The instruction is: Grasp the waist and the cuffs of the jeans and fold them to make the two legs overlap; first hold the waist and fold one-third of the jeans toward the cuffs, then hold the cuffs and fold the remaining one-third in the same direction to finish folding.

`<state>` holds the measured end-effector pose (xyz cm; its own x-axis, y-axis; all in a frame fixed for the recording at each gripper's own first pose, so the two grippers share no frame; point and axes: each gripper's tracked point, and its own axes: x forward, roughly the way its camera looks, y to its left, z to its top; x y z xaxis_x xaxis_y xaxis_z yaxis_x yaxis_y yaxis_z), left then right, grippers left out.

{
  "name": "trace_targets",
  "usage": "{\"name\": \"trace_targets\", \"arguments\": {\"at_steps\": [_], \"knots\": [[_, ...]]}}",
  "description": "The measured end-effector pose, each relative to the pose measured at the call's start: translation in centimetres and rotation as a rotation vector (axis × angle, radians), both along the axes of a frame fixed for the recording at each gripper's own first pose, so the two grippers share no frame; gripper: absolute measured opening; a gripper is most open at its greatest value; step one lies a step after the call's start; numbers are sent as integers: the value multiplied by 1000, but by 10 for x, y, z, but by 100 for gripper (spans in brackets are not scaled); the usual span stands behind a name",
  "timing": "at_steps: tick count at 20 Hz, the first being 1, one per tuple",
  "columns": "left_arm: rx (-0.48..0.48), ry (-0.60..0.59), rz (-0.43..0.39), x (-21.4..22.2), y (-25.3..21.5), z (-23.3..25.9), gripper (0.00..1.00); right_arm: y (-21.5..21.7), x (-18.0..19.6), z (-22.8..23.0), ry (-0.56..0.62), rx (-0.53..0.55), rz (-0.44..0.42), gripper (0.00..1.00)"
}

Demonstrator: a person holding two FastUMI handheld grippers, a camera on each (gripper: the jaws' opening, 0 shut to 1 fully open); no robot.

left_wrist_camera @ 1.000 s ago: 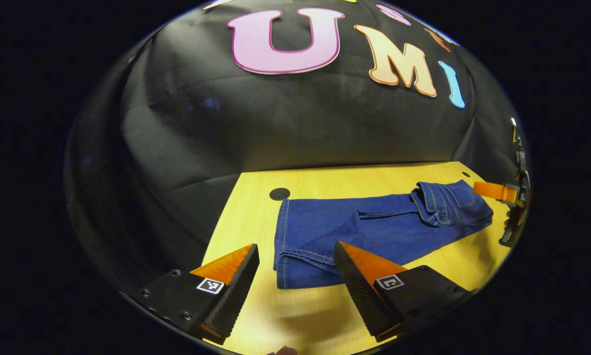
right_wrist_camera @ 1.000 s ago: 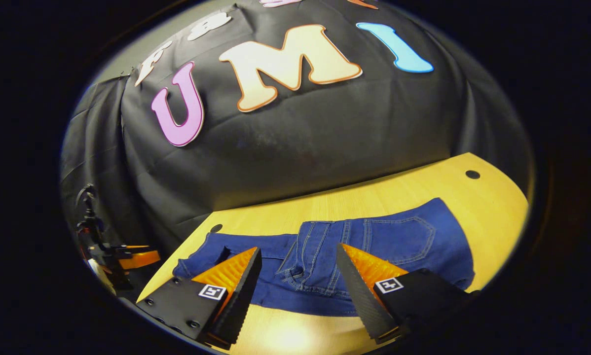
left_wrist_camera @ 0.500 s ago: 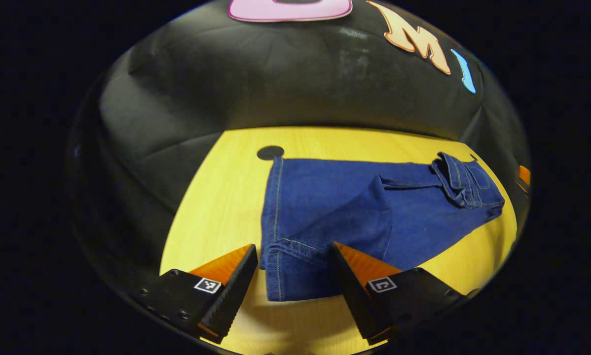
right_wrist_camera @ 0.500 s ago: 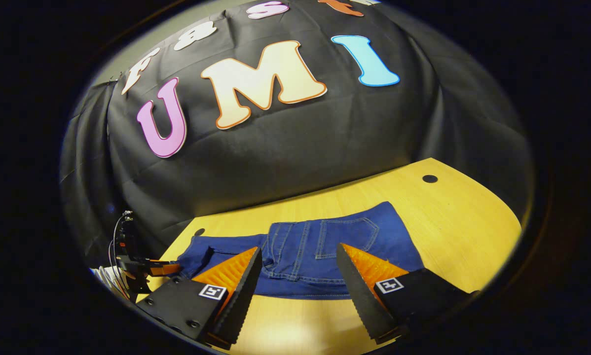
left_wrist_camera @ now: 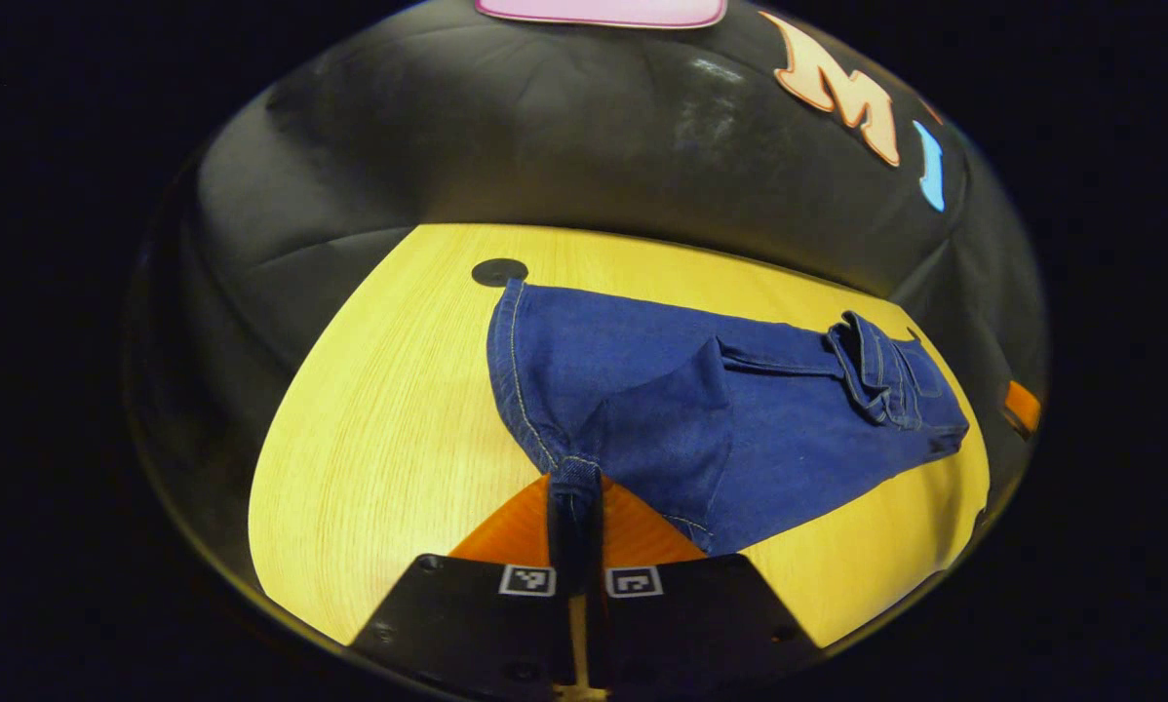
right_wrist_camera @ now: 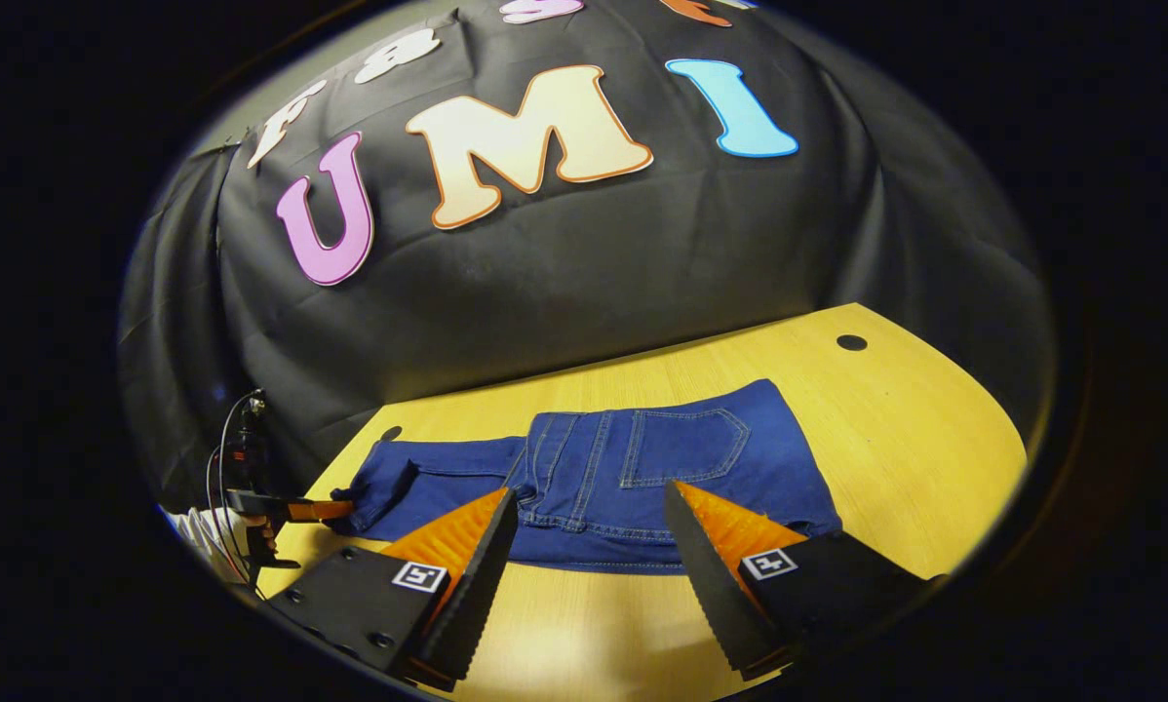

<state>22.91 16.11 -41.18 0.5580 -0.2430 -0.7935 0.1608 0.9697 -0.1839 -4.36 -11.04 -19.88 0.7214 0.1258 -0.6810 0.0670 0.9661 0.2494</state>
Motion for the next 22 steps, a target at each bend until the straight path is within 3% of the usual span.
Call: {"name": "trace_targets", "arguments": {"at_steps": [4,7,11,22], "knots": [[-93,-76,40,9,-16,35,0,-6,1,15,-26,9,10,94],[-174,-124,7,14,-54,74,0,-18,5,30,-45,15,13,94],[-197,-183,-99,16,-122,112,0,-42,9,50,-68,29,13,94],[-302,-233,-186,12,-296,171,0,-156,-7,91,-96,49,-30,94]]}}
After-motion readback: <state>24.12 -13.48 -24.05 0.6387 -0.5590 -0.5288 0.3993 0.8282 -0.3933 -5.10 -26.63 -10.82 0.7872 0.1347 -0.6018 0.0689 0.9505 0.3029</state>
